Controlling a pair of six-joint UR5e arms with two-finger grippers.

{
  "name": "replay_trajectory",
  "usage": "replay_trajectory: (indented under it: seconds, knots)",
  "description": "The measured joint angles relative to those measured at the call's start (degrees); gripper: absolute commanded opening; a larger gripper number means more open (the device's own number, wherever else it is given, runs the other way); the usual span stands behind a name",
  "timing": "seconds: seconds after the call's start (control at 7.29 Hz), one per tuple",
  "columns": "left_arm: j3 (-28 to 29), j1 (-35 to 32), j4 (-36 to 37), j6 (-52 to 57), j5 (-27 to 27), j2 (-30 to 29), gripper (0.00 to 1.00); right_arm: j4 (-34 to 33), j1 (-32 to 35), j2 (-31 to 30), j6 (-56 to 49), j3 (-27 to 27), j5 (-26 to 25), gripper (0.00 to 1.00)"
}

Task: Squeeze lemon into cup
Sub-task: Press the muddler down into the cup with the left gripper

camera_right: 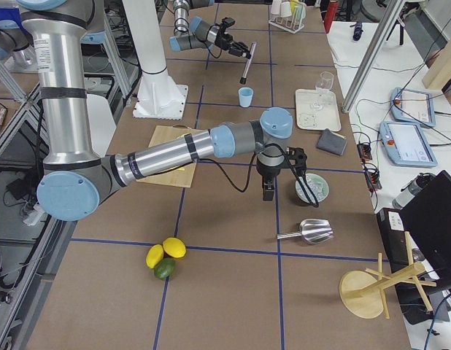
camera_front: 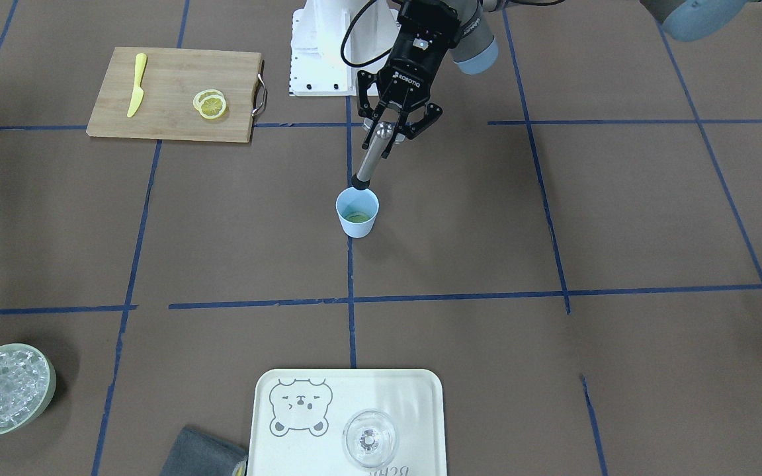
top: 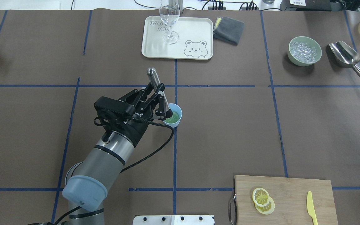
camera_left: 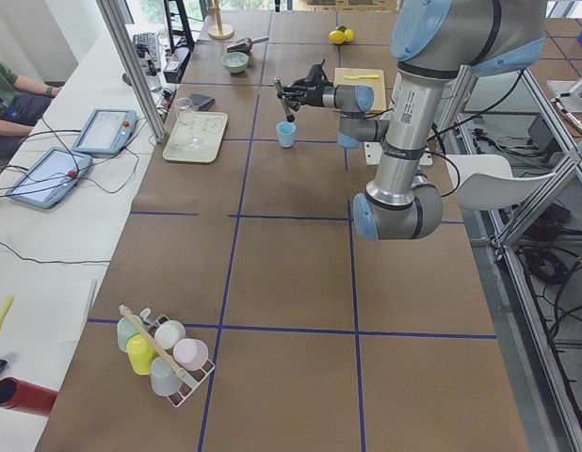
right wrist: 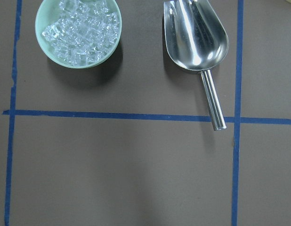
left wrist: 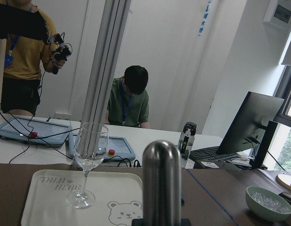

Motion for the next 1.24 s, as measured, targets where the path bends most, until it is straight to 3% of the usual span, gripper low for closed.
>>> replay_trajectory:
  seconds: [1.24]
  knots:
    - [9.33, 0.04, -0.26, 0.60, 0.28, -3.45, 0.00, 0.05, 0.01, 0.24, 0.14, 0.14, -0.04, 1.00]
